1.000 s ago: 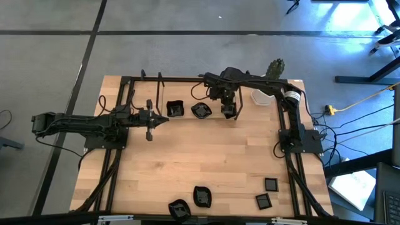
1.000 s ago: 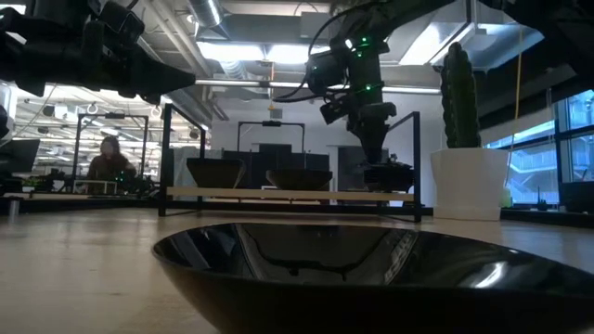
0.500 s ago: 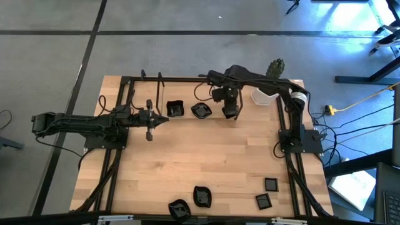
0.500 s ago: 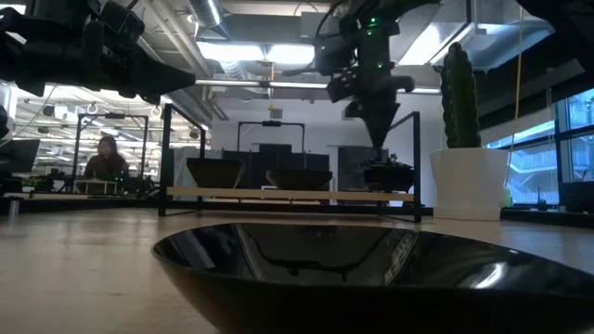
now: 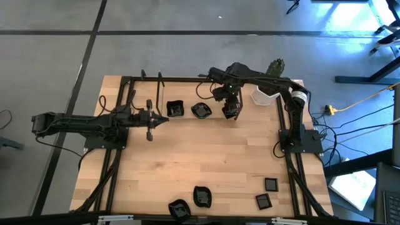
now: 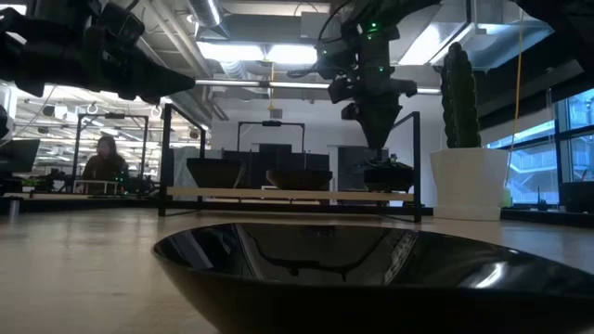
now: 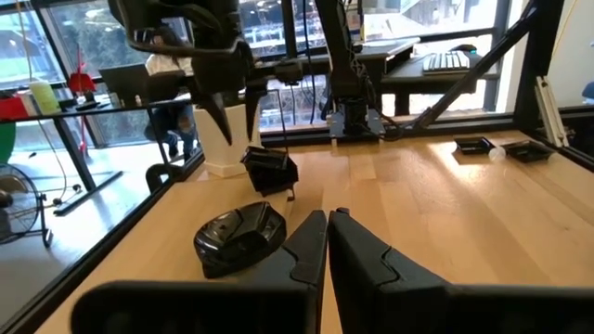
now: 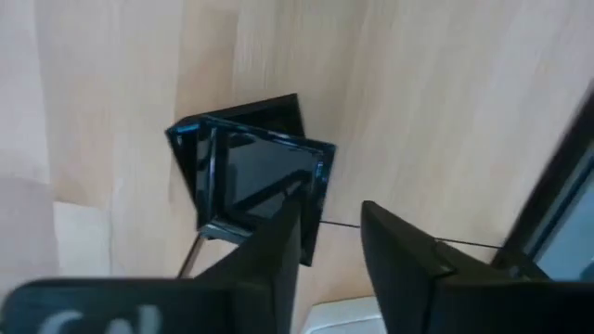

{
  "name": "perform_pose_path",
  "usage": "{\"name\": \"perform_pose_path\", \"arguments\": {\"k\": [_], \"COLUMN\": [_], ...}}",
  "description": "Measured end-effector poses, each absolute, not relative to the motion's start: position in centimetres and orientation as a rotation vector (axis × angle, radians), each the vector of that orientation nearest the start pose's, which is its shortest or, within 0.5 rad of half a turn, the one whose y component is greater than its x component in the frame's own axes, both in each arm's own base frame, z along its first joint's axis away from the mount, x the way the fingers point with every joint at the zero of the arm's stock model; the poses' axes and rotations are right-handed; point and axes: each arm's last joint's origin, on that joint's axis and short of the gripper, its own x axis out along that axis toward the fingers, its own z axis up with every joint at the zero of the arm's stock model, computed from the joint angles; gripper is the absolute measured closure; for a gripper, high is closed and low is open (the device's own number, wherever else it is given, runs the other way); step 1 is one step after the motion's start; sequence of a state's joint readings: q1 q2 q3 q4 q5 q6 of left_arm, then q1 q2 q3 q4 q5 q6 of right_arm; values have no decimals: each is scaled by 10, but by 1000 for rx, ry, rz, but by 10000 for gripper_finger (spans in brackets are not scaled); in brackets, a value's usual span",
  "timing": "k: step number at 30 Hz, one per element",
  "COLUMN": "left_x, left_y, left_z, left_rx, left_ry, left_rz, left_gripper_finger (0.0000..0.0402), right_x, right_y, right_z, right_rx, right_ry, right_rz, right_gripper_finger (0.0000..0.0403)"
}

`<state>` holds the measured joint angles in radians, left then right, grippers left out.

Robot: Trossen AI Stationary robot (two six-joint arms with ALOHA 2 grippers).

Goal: Pick & Place Mini shaped plates
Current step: Stack the black square plate on top of the black square plate on the shelf

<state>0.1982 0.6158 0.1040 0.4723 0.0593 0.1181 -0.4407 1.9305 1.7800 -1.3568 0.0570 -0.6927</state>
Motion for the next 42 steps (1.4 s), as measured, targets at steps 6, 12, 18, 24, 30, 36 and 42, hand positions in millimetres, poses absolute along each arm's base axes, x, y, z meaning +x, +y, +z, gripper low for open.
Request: {"name": "perform_pose_path", "arguments": {"k": [6, 12, 18, 24, 30, 36, 42], "left_x": [142, 142, 142, 142, 142, 142, 142], "left_y": [27, 27, 27, 27, 27, 27, 27], "left_z": [184, 184, 184, 184, 184, 184, 184], "left_rx": [111, 112, 112, 112, 112, 111, 111], "left_ry": [56, 56, 56, 56, 57, 57, 57], "left_rz": [136, 135, 135, 135, 135, 135, 135], "left_gripper_finger": [393, 395, 395, 394, 392, 395, 391], "right_x": [333, 335, 337, 339, 340, 340, 340], "right_y": [-164, -164, -164, -166, -167, -167, -167], "right_z": [274, 271, 265, 256, 252, 252, 252], "right_rx": [-235, -205, -191, -175, -171, -169, -166], "right_ry": [1539, 1522, 1538, 1570, 1579, 1579, 1579], "right_rz": [138, 166, 173, 189, 192, 192, 189], "right_gripper_finger": [257, 264, 265, 265, 265, 265, 265]}}
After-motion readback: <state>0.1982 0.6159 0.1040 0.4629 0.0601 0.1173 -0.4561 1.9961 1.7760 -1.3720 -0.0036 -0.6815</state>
